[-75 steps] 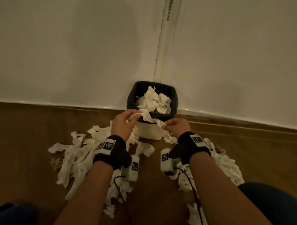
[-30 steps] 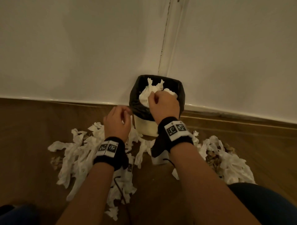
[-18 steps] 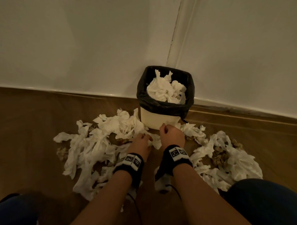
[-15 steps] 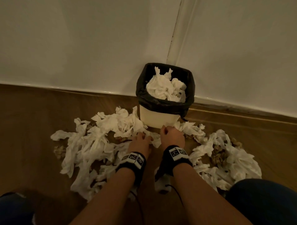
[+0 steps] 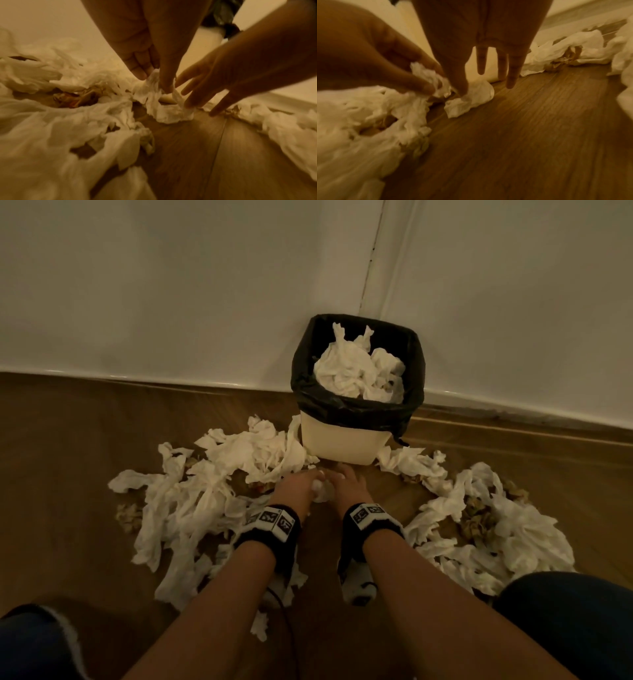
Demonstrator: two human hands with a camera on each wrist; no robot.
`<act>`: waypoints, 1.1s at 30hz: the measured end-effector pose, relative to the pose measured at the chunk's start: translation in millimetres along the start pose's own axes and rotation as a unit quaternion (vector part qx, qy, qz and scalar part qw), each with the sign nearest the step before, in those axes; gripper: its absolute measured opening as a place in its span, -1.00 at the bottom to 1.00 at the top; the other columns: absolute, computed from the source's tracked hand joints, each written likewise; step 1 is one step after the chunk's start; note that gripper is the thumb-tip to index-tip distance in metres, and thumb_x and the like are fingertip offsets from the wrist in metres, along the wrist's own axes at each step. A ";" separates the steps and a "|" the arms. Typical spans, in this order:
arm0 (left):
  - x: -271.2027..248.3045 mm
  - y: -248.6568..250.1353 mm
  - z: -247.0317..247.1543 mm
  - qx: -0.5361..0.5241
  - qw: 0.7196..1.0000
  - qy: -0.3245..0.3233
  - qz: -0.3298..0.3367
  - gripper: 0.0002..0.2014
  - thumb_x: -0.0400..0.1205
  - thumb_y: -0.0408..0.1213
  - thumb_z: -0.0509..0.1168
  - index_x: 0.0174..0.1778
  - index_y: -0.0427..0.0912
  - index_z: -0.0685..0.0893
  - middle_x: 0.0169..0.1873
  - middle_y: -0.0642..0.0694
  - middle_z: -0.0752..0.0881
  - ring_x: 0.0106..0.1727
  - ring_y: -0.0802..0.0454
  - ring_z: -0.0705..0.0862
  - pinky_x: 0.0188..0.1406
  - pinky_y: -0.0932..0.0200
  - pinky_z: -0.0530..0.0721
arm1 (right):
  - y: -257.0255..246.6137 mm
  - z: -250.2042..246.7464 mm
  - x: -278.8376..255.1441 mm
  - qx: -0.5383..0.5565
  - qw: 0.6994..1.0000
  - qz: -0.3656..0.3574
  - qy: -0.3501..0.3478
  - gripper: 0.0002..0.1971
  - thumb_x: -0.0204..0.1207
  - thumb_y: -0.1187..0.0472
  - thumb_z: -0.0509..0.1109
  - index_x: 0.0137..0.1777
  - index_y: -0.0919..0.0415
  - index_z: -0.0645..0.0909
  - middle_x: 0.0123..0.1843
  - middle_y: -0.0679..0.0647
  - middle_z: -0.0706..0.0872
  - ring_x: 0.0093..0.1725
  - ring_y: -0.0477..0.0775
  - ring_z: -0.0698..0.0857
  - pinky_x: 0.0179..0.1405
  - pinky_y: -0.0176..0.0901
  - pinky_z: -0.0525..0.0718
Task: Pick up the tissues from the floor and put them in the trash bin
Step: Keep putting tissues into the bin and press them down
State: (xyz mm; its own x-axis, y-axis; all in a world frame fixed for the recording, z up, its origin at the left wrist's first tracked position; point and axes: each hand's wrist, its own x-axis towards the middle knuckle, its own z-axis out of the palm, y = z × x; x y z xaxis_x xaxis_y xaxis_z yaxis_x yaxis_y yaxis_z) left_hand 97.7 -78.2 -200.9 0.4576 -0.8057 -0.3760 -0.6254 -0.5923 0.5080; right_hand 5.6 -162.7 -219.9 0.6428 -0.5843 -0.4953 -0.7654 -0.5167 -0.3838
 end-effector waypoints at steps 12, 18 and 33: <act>-40.5 -13.4 -41.6 -0.146 0.964 0.216 0.049 -0.68 0.53 -0.33 0.41 0.20 -0.07 0.69 0.19 -0.09 0.56 -0.01 0.04 0.56 0.07 0.32 0.50 | -15.4 -30.8 -25.1 -0.080 0.994 0.057 0.048 -0.72 0.67 0.25 0.12 0.11 0.33 0.66 0.19 0.23 0.69 0.19 0.19 0.66 0.03 -0.13 0.57; -53.4 33.2 -74.7 -0.219 0.942 0.249 0.053 -0.79 0.55 -0.28 0.39 0.07 0.03 0.72 -0.17 0.03 0.65 -0.14 0.16 0.60 -0.09 0.32 0.51 | -27.0 -90.4 -70.4 0.119 0.985 0.026 0.124 -0.74 0.57 0.24 0.32 0.18 0.31 0.71 0.17 0.26 0.72 0.18 0.24 0.65 -0.04 -0.19 0.53; -58.5 138.3 -156.3 -0.137 0.890 0.384 0.205 -0.86 0.54 -0.15 0.39 -0.07 -0.10 0.76 -0.09 -0.03 0.56 -0.07 0.06 0.55 -0.01 0.22 0.54 | -24.7 -221.8 -134.0 0.346 0.851 -0.037 0.395 -0.85 0.49 0.33 0.42 -0.26 0.10 0.65 -0.23 0.12 0.75 -0.39 0.01 0.71 -0.48 -0.32 0.66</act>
State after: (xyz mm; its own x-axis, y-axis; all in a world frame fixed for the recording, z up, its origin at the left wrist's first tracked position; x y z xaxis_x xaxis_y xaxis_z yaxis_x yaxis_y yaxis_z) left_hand 83.2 -113.4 12.4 0.5896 -0.6560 0.4712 -0.7094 -0.1418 0.6904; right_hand -54.6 -210.4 28.9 0.3028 -0.9450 0.1237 -0.3817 -0.2392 -0.8928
